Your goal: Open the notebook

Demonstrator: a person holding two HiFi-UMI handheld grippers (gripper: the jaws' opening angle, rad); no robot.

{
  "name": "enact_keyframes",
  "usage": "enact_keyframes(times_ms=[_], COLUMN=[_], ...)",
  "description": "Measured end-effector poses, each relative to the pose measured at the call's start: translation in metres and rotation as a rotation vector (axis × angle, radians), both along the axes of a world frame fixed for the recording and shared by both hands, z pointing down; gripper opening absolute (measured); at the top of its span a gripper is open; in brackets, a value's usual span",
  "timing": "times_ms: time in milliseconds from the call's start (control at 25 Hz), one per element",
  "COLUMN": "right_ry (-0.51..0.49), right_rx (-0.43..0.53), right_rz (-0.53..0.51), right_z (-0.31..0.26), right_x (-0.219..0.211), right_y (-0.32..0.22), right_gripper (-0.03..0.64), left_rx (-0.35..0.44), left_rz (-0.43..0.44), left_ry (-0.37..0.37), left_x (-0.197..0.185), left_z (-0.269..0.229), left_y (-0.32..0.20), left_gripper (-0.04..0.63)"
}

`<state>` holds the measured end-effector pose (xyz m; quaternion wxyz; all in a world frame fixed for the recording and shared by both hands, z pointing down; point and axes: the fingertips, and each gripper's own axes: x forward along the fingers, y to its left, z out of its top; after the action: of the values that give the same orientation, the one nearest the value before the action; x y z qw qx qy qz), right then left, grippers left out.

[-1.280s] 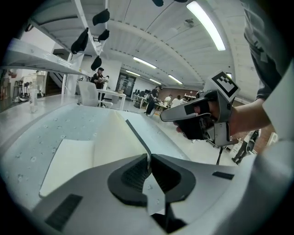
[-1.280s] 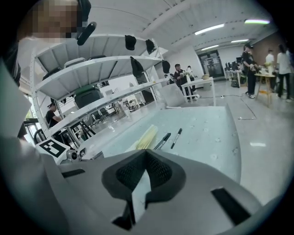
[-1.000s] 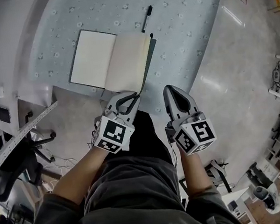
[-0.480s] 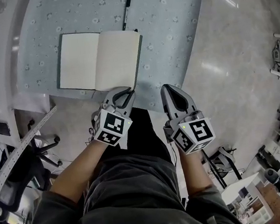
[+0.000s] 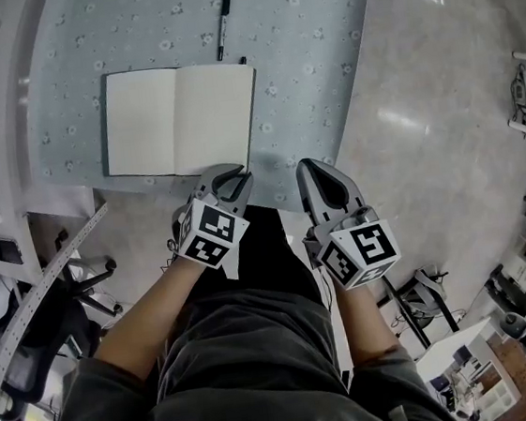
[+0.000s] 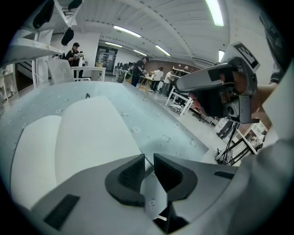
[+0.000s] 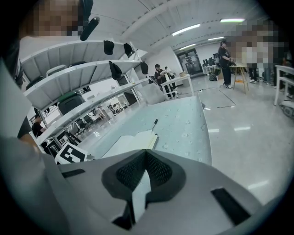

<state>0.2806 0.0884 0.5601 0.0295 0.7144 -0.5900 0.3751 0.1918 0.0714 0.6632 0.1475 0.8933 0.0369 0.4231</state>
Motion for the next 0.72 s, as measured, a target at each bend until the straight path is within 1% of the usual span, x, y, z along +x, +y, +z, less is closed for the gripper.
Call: enact_keyframes(times_ms=[240, 480, 720], right_ry=[0.001, 0.011, 0.015], right_rx=[0.004, 0.021, 0.037], right_rz=[-0.003, -0.007, -0.006], right_z=[-0.003, -0.014, -0.028], right_x=[0.005, 0.010, 0.012], right_y=[-0.007, -0.017, -0.030], right_gripper=[0.003, 0.003, 0.003], left_rx=[-0.010, 0.008, 0.041], left_rz=[-0.005, -0.034, -0.068], left_ry=[0.057, 0.081, 0.114], left_x=[0.014, 0.017, 0.015], left_z=[-0.018, -0.033, -0.060], left_y=[-0.003, -0.018, -0.040], left_gripper=[0.063, 0.063, 0.063])
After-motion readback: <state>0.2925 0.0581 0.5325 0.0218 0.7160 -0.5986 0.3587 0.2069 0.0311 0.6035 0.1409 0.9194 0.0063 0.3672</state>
